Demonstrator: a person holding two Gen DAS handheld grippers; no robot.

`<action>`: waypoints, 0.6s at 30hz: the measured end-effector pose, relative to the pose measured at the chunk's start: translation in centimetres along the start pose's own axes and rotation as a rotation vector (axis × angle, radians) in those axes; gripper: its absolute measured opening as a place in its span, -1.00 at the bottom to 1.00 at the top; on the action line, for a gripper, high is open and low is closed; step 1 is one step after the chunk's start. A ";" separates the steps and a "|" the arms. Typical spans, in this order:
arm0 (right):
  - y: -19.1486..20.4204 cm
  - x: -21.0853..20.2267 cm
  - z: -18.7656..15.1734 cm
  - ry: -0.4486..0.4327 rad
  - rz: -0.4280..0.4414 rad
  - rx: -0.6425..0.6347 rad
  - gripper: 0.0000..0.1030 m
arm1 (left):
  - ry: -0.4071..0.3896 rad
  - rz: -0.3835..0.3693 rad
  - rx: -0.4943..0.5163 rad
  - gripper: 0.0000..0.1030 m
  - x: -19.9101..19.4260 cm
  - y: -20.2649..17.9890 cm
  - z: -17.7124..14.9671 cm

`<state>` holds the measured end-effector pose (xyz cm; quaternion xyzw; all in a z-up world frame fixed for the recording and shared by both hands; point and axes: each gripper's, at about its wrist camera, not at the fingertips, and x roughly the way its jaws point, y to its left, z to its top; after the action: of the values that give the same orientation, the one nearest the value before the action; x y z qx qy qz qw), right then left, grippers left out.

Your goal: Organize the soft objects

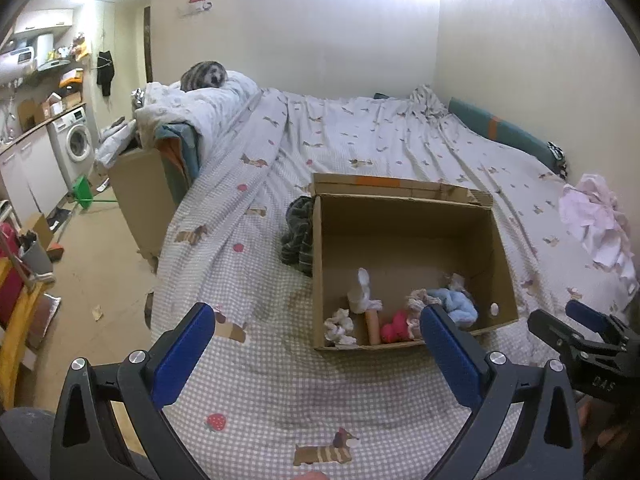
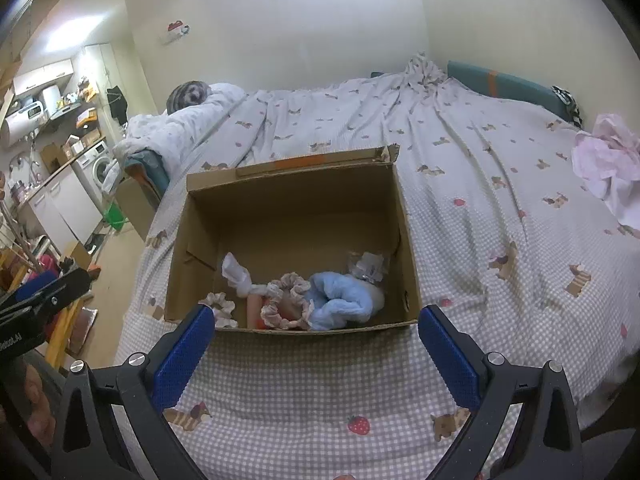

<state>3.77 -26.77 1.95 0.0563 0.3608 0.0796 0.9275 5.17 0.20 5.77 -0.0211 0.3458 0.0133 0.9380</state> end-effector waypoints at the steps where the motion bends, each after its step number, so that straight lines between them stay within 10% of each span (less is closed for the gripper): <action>1: -0.1 0.1 0.0 0.003 0.000 0.001 1.00 | 0.000 0.005 0.008 0.98 0.0 -0.1 0.0; 18: 0.0 0.9 0.0 0.035 0.000 0.006 1.00 | 0.022 -0.014 0.023 0.99 0.4 -0.8 -0.5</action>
<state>4.44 -26.57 1.35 0.0580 0.3770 0.0797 0.9209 5.16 -0.66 5.18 -0.0127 0.3561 0.0026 0.9343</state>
